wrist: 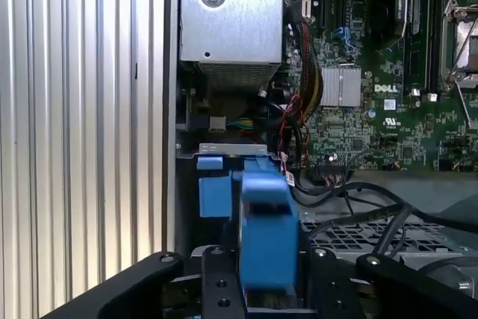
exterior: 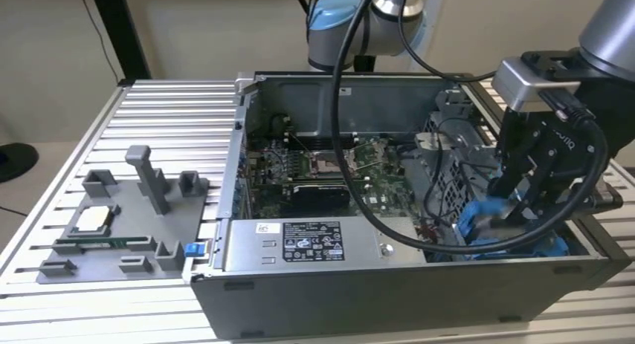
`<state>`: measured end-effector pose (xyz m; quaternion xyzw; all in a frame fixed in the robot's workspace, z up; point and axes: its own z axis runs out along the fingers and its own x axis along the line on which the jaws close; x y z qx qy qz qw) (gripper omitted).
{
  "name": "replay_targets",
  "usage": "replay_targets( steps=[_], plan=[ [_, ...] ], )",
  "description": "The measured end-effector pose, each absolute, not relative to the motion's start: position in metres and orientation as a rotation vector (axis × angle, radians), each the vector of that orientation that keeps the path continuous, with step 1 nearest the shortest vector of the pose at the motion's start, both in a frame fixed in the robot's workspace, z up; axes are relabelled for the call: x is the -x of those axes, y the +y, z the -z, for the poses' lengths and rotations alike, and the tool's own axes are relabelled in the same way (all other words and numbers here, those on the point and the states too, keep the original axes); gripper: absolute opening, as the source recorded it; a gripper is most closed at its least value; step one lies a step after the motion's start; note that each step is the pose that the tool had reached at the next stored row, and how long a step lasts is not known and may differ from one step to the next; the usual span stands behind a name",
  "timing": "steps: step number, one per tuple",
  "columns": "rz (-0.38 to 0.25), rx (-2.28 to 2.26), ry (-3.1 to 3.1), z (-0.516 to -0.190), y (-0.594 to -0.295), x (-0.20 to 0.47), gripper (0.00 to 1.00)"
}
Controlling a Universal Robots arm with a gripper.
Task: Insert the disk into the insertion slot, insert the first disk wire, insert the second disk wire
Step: 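Insert the disk into the insertion slot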
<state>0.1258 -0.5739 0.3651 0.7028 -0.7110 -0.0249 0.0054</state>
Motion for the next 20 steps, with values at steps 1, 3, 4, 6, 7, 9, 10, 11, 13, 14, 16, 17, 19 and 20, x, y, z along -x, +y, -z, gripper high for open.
replay_targets(
  steps=[1, 3, 4, 6, 7, 9, 10, 11, 13, 14, 16, 17, 19, 20],
  plan=[
    [0.078, -2.200, -2.226, -0.3652, -0.5739, -0.1258, 1.00],
    [0.078, -2.200, -2.226, -0.3652, -0.5739, -0.1257, 1.00],
    [0.078, -2.200, -2.226, -0.3652, -0.5739, -0.1257, 1.00],
    [0.078, -2.200, -2.226, -0.3653, -0.5739, -0.1257, 1.00],
    [0.078, -2.200, -2.226, -0.3653, -0.5739, -0.1258, 1.00],
    [0.078, -2.200, -2.226, -0.3663, -0.5739, -0.1258, 1.00],
    [0.078, -2.200, -2.226, -0.3671, -0.5739, -0.1257, 1.00],
    [0.078, -2.200, -2.226, -0.3680, -0.5739, -0.1257, 1.00],
    [0.079, -2.201, -2.226, -0.3703, -0.5739, -0.1257, 1.00],
    [0.079, -2.201, -2.226, -0.3716, -0.5739, -0.1257, 1.00],
    [0.079, -2.201, -2.226, -0.3725, -0.5739, -0.1257, 1.00],
    [0.079, -2.201, -2.226, -0.3725, -0.5739, -0.1257, 1.00],
    [0.079, -2.201, -2.226, -0.3725, -0.5739, -0.1257, 1.00],
    [0.079, -2.201, -2.226, -0.3726, -0.5739, -0.1257, 1.00]
  ],
)
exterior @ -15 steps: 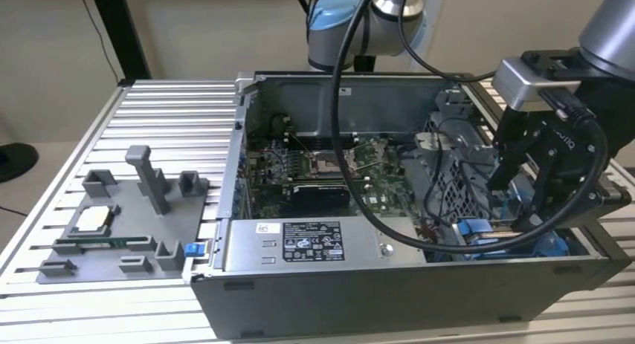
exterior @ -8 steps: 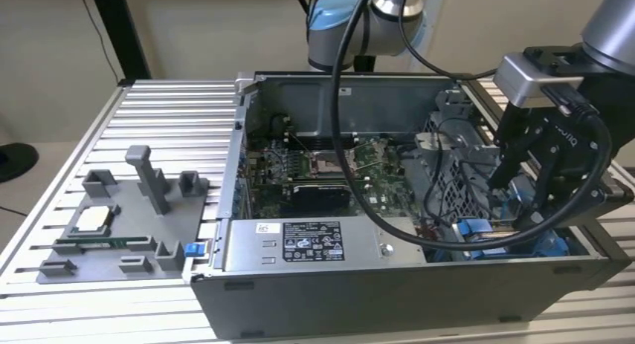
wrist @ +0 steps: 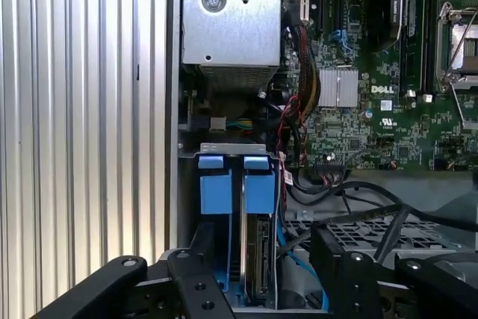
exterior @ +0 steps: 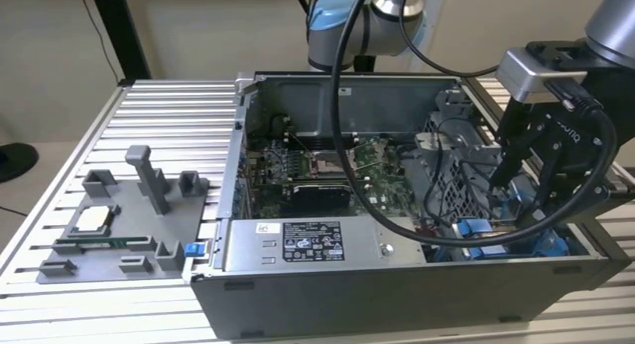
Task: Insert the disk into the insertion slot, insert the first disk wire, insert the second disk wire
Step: 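Insert the disk into the insertion slot, then insert the first disk wire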
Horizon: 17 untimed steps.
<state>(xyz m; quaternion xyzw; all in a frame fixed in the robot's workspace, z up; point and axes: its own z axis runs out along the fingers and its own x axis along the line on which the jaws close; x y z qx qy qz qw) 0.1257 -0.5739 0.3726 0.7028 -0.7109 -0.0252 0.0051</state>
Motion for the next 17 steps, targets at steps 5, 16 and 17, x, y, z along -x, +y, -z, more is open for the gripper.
replay_targets(
  steps=[5, 16, 17],
  plan=[
    [0.079, -2.201, -2.226, -0.377, -0.574, -0.126, 1.00],
    [0.071, -2.204, -2.230, -0.402, -0.571, -0.125, 1.00],
    [0.068, -2.206, -2.231, -0.402, -0.570, -0.125, 1.00]
  ],
)
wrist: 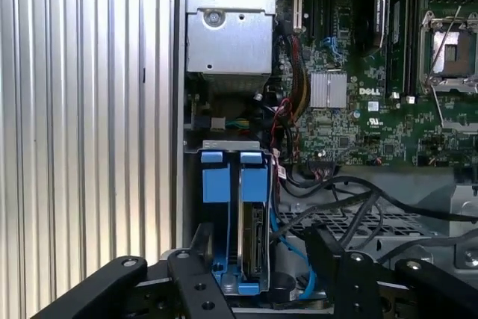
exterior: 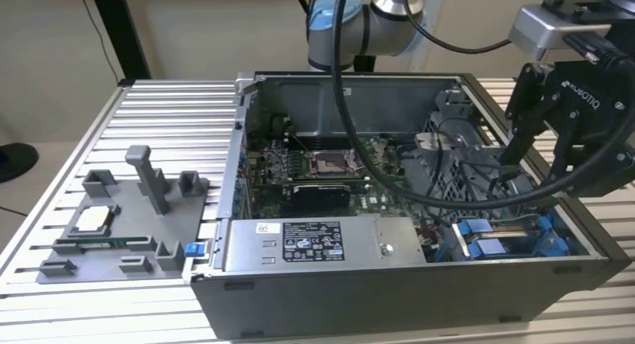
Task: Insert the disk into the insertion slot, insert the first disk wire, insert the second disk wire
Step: 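Insert the first disk wire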
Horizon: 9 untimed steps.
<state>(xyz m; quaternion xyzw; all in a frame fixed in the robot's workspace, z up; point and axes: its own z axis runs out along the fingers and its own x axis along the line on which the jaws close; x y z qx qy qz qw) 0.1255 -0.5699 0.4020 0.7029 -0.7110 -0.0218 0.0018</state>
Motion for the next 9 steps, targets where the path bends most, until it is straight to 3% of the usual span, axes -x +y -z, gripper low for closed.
replay_targets(
  steps=[9],
  plan=[
    [0.002, -2.252, -2.175, -0.401, -0.556, -0.125, 1.00]
  ],
)
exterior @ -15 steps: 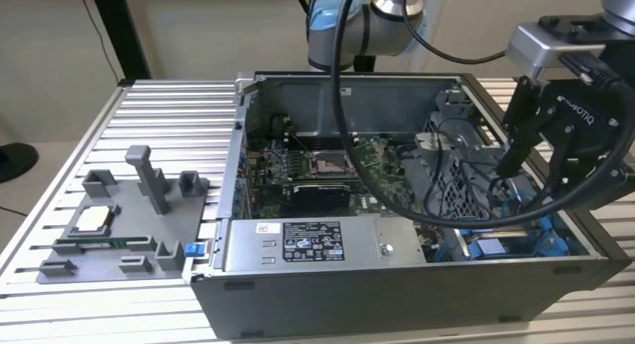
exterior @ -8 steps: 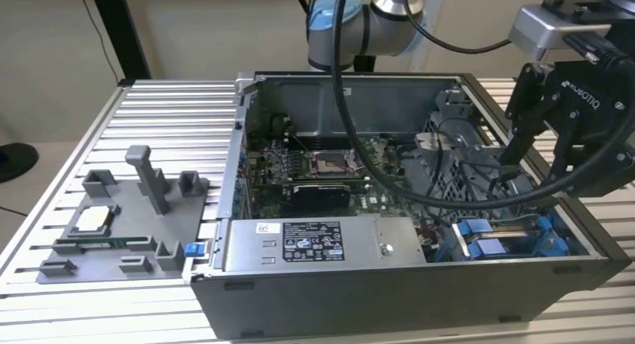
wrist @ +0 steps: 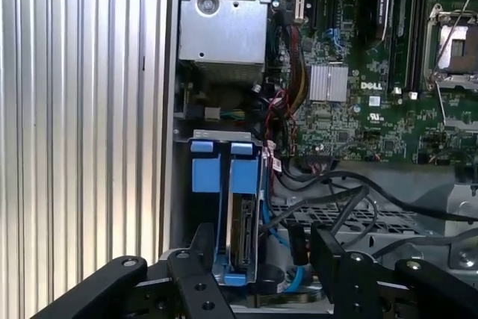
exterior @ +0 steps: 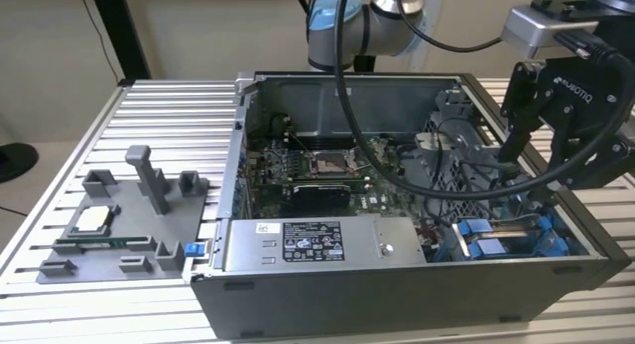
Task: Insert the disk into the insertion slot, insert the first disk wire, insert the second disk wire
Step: 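Insert the first disk wire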
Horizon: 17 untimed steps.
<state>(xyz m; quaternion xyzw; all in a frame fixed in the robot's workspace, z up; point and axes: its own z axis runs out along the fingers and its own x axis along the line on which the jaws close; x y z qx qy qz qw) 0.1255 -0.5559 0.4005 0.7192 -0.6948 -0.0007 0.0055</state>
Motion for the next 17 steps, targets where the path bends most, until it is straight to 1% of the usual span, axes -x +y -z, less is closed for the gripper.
replay_targets(
  steps=[11, 17],
  plan=[
    [-0.075, -2.312, -2.098, -0.394, -0.540, -0.125, 1.00],
    [-0.095, -2.322, -2.098, -0.391, -0.538, -0.121, 1.00]
  ],
)
